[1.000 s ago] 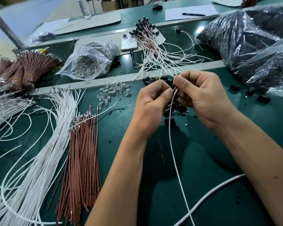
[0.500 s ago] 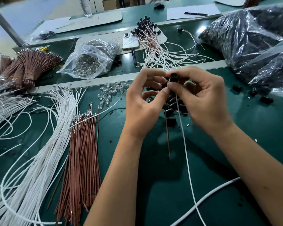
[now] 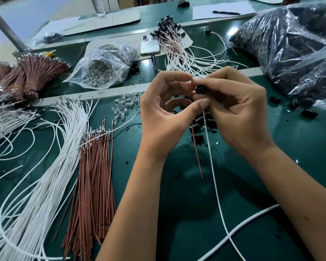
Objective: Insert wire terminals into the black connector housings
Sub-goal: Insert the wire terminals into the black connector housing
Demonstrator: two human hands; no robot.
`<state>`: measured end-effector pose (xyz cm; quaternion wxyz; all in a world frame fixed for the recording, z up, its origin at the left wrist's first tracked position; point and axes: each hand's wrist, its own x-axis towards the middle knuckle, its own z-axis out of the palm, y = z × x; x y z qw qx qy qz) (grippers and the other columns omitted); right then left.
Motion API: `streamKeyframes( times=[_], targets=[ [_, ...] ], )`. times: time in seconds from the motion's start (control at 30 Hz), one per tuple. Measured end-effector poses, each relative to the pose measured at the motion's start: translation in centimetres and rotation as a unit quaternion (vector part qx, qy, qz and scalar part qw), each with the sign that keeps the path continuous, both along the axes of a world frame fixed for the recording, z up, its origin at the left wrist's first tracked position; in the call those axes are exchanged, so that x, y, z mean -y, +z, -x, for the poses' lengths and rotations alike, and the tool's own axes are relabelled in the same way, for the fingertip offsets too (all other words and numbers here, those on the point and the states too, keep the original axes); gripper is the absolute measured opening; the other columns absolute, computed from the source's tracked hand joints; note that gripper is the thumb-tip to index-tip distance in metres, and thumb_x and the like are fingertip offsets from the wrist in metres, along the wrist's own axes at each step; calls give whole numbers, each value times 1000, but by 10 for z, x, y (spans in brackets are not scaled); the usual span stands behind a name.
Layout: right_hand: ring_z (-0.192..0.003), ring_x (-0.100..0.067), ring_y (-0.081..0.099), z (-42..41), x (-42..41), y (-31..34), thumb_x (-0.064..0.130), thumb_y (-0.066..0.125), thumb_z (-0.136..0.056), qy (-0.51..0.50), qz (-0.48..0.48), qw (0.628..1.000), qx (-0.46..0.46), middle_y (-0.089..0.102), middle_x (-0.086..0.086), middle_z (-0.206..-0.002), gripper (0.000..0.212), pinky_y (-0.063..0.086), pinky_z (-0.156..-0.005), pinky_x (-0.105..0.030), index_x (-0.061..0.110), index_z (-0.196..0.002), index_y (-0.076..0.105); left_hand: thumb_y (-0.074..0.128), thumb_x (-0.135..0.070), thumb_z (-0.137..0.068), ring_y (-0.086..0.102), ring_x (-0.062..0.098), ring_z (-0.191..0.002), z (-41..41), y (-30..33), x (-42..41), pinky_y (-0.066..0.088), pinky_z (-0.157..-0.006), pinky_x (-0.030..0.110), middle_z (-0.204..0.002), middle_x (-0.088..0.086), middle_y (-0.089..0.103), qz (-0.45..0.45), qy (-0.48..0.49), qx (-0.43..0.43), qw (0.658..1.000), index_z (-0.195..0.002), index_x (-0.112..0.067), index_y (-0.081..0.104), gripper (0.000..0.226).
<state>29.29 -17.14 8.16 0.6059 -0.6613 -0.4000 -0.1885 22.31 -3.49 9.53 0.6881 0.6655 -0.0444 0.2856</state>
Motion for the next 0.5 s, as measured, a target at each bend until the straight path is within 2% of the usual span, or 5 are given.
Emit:
streamKeyframes(
  times=[0.1,0.23,0.37,0.43,0.5],
  targets=[
    [-100,-19,71,-1,1,0,-3,72,-92,-6,12,1000,22,70,-3,-105,28,60,-86,-35,9,-117,76,84,7,-73,69,30,-87,1,1,2,58,-83,54,-96,20,66,10,4,-6,1000,-104,-2,58,42],
    [-100,-18,70,-3,5,2,-3,73,-91,-17,34,997,60,72,-3,-105,25,57,-85,-33,10,-113,77,84,7,-73,69,21,-84,1,2,2,58,-81,52,-94,13,66,3,5,-17,1000,-100,-3,56,40],
    [-91,-21,70,-3,6,0,-7,71,-87,-11,39,999,34,72,-2,-99,25,56,-78,-37,8,-106,72,84,6,-73,68,20,-87,2,3,1,59,-81,54,-92,7,67,-4,4,-20,1000,-97,-3,57,38],
    [-87,-21,70,-3,6,-1,-7,71,-86,-6,30,999,15,71,-2,-96,21,57,-76,-39,5,-103,68,84,6,-73,68,19,-88,1,2,-1,60,-81,50,-90,8,67,-9,8,-23,1000,-96,-3,59,35],
    [-85,-19,70,-4,6,-2,-5,74,-87,-1,27,1000,6,71,-1,-95,20,57,-76,-37,4,-103,66,84,6,-74,66,18,-86,0,1,-2,59,-77,40,-89,10,66,-17,15,-26,999,-95,-6,64,32]
  ],
)
